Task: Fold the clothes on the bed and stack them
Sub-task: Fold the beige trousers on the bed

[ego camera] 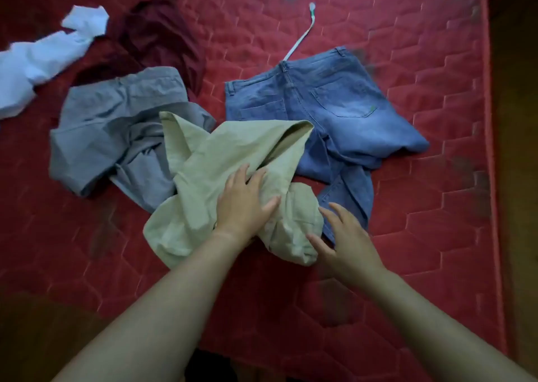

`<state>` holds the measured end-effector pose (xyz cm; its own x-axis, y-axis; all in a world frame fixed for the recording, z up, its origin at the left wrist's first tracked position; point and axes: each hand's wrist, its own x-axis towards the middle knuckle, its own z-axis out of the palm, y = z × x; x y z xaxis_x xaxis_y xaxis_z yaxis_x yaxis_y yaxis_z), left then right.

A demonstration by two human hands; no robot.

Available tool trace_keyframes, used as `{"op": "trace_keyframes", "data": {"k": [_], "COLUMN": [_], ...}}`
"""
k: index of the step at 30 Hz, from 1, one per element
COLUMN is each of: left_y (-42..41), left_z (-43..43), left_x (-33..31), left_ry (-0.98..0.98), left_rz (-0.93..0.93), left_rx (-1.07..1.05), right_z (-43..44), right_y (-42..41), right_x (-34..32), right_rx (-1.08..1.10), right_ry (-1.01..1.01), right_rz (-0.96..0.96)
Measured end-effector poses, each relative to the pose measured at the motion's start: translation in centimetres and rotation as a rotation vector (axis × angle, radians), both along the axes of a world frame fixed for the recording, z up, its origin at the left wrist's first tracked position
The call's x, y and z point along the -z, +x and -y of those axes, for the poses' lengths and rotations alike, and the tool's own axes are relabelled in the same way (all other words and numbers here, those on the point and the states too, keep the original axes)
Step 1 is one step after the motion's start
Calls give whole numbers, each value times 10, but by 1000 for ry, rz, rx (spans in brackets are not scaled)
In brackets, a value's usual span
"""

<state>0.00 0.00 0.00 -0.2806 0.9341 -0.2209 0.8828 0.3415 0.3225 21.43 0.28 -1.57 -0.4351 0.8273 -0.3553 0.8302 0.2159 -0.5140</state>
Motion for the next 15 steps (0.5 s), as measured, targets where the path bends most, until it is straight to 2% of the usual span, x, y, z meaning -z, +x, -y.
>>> {"op": "trace_keyframes", "data": {"k": [2, 5, 9, 12, 15], "left_y": [-6, -17, -26, -35, -49], "left_z": [-14, -32, -39, -47, -58], "left_x": [15, 46, 66, 61, 35], "left_ry": [-16, -56, -106, -62, 85], "left_rz": [51, 157, 77, 112, 206], "left_rx": [10, 160, 341, 365, 333], "right_z": [1, 14, 37, 37, 4], "right_y": [-7, -16, -30, -42, -44], "right_x": [14, 38, 58, 60, 41], "right_rx": [50, 100, 164, 291, 506], "right_ry": [-86, -152, -173, -85, 25], "right_rz": [-88, -206, -290, -262, -233]}}
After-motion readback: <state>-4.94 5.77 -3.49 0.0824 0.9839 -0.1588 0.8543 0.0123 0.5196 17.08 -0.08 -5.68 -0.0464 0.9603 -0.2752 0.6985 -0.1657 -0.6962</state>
